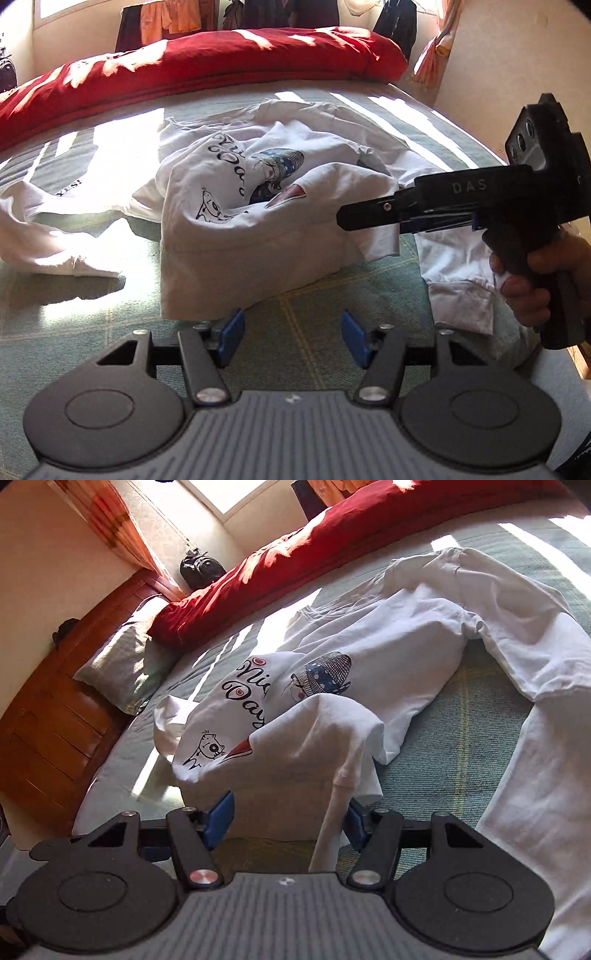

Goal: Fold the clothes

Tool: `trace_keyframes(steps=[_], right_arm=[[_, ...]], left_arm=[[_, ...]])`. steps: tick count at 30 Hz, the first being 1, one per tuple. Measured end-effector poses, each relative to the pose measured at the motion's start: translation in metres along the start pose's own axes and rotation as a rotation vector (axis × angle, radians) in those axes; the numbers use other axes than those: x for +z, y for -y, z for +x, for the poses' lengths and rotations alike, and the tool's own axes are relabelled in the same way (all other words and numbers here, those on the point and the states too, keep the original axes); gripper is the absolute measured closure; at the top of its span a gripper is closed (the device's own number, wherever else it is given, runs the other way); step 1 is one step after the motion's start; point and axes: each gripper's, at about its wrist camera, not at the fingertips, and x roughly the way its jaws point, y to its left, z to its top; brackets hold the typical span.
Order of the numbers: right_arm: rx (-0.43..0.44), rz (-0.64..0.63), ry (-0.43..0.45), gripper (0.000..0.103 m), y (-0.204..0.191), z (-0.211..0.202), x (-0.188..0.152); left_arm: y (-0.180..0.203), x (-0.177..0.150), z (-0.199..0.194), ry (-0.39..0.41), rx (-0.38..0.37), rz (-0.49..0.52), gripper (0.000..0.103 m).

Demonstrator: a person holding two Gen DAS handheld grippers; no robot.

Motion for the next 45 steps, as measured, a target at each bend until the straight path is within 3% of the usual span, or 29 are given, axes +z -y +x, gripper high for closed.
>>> trace_keyframes(steps=[2,4,5,10,20,24,27,29,32,34,35,36,37,41,45], right_arm=[[0.015,0.015,0.005,0.045,-0.002,0.001,0.002],[-0.003,0.029,-0.003,0.071,-0.004,0.003,0.006],[-0.013,0.036,-0.011,0.093,-0.005,0.003,0.009],[0.013,0.013,0.017,0.097,-0.026,-0.025,0.024],[0.085,-0.048,0.09,0.098,-0.072,-0.088,0.053],[0.085,-0.063,0.103,0.098,-0.085,-0.103,0.06],[0.087,-0.062,0.116,0.098,-0.088,-0.111,0.064],[0.081,-0.061,0.133,0.098,-0.088,-0.117,0.064],[0.072,-0.057,0.161,0.098,-0.085,-0.127,0.068],[0.063,-0.049,0.179,0.098,-0.081,-0.134,0.07],[0.056,-0.045,0.188,0.098,-0.078,-0.137,0.071],[0.05,-0.042,0.192,0.098,-0.075,-0.139,0.072],[0.044,-0.041,0.191,0.098,-0.073,-0.14,0.073],[0.008,-0.03,0.19,0.098,-0.061,-0.144,0.071],[-0.023,-0.02,0.176,0.098,-0.049,-0.148,0.066]], left_arm=[[-0.003,0.0,0.001,-0.001,-0.025,-0.038,0.043],[-0.005,-0.001,0.0,0.003,-0.036,-0.067,0.043],[-0.004,-0.002,0.0,0.005,-0.021,-0.062,0.043],[0.002,-0.004,-0.005,0.042,0.063,-0.02,0.043],[0.052,0.003,-0.017,0.265,0.245,0.224,0.035],[0.067,0.003,-0.005,0.339,0.396,0.337,0.032],[0.067,0.003,0.021,0.33,0.486,0.392,0.032],[0.059,0.004,0.037,0.308,0.558,0.368,0.032],[0.037,0.006,0.047,0.263,0.58,0.253,0.032],[0.021,0.007,0.042,0.267,0.51,0.162,0.038],[0.014,0.008,0.037,0.279,0.48,0.128,0.06],[0.009,0.012,0.032,0.278,0.487,0.11,0.091],[0.005,0.016,0.026,0.28,0.493,0.092,0.098],[-0.007,0.031,-0.012,0.384,0.502,0.109,0.099],[-0.006,0.047,-0.051,0.453,0.497,0.192,0.099]])
